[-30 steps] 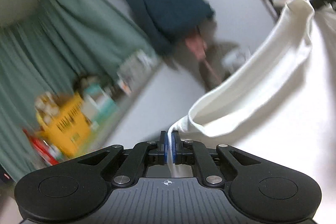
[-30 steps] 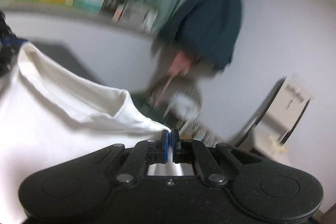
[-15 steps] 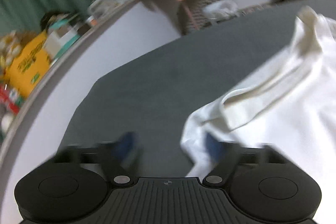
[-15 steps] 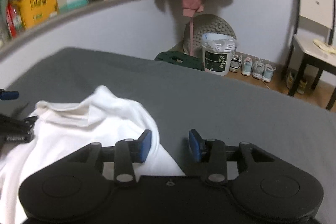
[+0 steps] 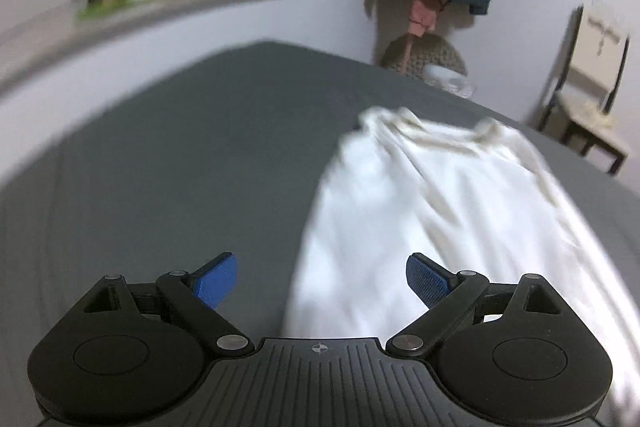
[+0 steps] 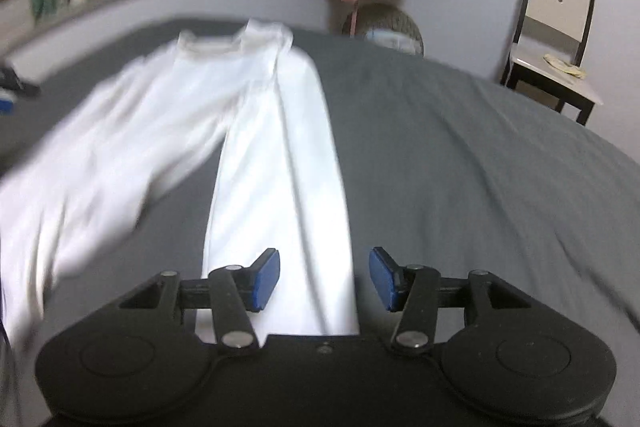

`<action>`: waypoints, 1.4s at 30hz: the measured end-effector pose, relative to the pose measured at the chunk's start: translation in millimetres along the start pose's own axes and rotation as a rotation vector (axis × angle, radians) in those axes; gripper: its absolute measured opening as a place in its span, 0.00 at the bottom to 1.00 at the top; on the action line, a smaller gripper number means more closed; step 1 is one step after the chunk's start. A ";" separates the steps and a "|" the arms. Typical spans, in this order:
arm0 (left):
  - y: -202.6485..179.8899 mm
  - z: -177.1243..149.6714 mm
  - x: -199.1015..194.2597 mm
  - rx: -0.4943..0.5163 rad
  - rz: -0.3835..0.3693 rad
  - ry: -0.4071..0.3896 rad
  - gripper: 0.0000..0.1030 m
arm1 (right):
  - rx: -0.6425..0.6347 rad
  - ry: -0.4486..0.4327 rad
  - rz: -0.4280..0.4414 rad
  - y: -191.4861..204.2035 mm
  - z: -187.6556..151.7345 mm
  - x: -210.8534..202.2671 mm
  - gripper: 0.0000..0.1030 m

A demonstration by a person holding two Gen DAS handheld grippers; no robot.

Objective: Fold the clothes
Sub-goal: 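Lay the shirt flat on the bed and open the left gripper, then pull the sleeve cuff outward with the right gripper, then open it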

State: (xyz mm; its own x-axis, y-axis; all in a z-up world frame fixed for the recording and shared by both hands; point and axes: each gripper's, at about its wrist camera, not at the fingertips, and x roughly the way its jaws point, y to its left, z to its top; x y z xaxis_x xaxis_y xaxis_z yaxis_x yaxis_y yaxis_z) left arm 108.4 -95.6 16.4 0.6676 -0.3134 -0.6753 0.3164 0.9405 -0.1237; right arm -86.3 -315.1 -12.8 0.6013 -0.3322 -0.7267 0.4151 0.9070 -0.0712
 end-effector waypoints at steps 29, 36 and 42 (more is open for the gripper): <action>-84.0 -125.2 -59.5 0.474 -0.434 -0.211 0.91 | 0.487 0.127 -0.430 -207.3 115.5 144.6 0.05; -79.3 -121.3 -51.0 0.447 -0.434 -0.189 0.91 | 0.529 0.061 -0.375 -224.2 72.4 121.4 0.46; -70.1 -116.1 -61.7 0.375 -0.443 -0.215 0.91 | 0.676 -0.003 -0.277 -244.7 8.3 66.6 0.52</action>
